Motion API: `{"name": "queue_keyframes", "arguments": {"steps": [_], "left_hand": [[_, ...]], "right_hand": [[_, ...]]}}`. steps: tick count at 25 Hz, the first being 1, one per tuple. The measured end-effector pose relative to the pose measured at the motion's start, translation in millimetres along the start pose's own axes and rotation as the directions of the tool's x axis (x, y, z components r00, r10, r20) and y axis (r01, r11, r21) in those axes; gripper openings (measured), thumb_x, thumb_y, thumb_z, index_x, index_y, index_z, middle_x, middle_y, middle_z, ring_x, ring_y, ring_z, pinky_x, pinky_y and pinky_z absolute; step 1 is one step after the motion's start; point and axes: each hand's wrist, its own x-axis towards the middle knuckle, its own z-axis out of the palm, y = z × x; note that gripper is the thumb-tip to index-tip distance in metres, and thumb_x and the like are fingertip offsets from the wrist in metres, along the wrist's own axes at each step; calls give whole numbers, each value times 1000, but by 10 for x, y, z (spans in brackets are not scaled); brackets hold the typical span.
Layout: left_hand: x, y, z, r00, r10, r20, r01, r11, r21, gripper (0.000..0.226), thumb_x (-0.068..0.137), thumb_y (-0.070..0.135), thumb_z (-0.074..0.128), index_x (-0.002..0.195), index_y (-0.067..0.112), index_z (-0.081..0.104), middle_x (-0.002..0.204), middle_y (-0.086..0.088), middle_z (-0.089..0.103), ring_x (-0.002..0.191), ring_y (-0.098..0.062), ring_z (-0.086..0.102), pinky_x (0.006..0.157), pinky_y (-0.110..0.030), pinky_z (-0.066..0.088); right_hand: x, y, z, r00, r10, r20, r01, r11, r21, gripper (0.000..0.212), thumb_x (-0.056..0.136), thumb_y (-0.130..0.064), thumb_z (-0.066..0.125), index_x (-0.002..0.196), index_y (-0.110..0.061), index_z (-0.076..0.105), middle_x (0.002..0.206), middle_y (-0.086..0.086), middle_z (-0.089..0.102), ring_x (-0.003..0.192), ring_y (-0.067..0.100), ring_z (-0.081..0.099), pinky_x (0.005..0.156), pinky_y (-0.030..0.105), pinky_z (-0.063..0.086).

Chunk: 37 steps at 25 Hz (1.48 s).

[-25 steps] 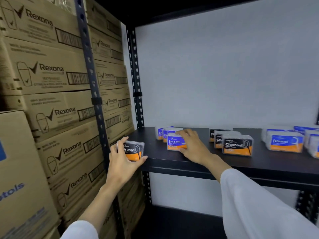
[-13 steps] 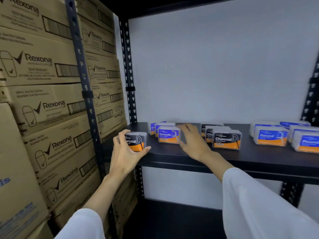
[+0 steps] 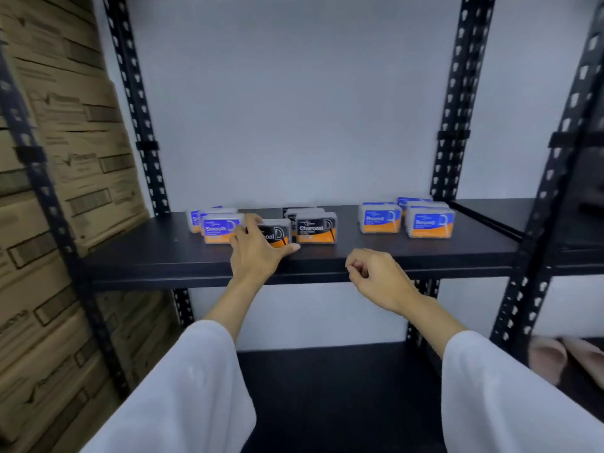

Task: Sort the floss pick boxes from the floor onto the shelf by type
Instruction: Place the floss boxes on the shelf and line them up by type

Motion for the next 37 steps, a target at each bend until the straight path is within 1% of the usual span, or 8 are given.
{"name": "queue_keyframes", "arguments": {"steps": [2, 5, 9, 15, 19, 25, 31, 37], "left_hand": [[-9, -8, 90, 1000, 0, -8, 0, 1000, -13, 78, 63, 46, 83, 122, 24, 38, 131, -10, 38, 121, -33, 43, 92, -48, 45], [11, -69, 113, 999, 48, -19, -48, 998, -26, 68, 71, 32, 82, 126, 23, 43, 133, -12, 33, 112, -34, 52, 94, -44, 45], [76, -134, 137, 997, 75, -18, -75, 997, 15, 65, 78, 26, 77, 132, 26, 42, 132, -13, 37, 116, -34, 50, 96, -46, 47], [183, -115, 208, 1000, 20, -1, -20, 994, 108, 69, 81, 34, 73, 140, 28, 37, 135, -15, 41, 124, -34, 44, 95, -47, 46], [96, -94, 210, 1000, 10, -29, -4, 979, 206, 68, 86, 38, 66, 144, 28, 31, 140, -15, 39, 127, -37, 38, 101, -50, 37], [-319, -128, 74, 987, 78, -137, -54, 983, 174, 42, 90, 32, 57, 127, 13, 46, 135, -13, 41, 119, -34, 41, 95, -45, 36], [-813, -239, -169, 991, 131, 34, -134, 982, 130, 26, 92, 27, 55, 114, 15, 55, 122, -8, 51, 107, -27, 53, 86, -42, 47], [-1428, -679, 35, 936, -12, 351, -62, 978, 200, 29, 93, 30, 52, 119, 17, 55, 125, -3, 55, 108, -23, 56, 85, -37, 47]], "right_hand": [[-164, 171, 47, 988, 80, 134, -80, 997, 1, 5, 88, -21, 55, 91, -21, 60, 81, -7, 64, 70, 13, 58, 73, 37, 54], [-244, 319, 114, 947, 182, 265, -184, 983, -17, 23, 90, -28, 56, 111, -20, 60, 104, -1, 66, 90, 17, 62, 81, 32, 50], [-213, 377, 207, 935, 206, 288, -205, 978, -34, 28, 90, -32, 57, 115, -20, 58, 116, 1, 64, 102, 19, 60, 86, 33, 49], [-150, 389, 244, 922, 202, 330, -197, 979, -49, 29, 90, -31, 58, 116, -18, 57, 118, 5, 64, 102, 21, 61, 86, 34, 51], [-157, 377, 237, 919, 206, 336, -200, 978, -55, 30, 90, -31, 59, 117, -18, 56, 118, 5, 65, 102, 22, 61, 88, 36, 52], [-253, 229, 180, 924, 187, 335, -185, 982, -38, 30, 90, -30, 58, 117, -18, 57, 116, 6, 65, 102, 22, 61, 88, 37, 51], [-563, 29, 133, 924, 184, 336, -184, 982, -32, 27, 90, -29, 57, 115, -18, 58, 111, 5, 65, 99, 23, 59, 90, 39, 49], [-1051, 90, 483, 890, 222, 399, -240, 971, -5, 27, 89, -31, 56, 114, -21, 57, 111, 2, 64, 99, 21, 58, 91, 41, 50]]}}
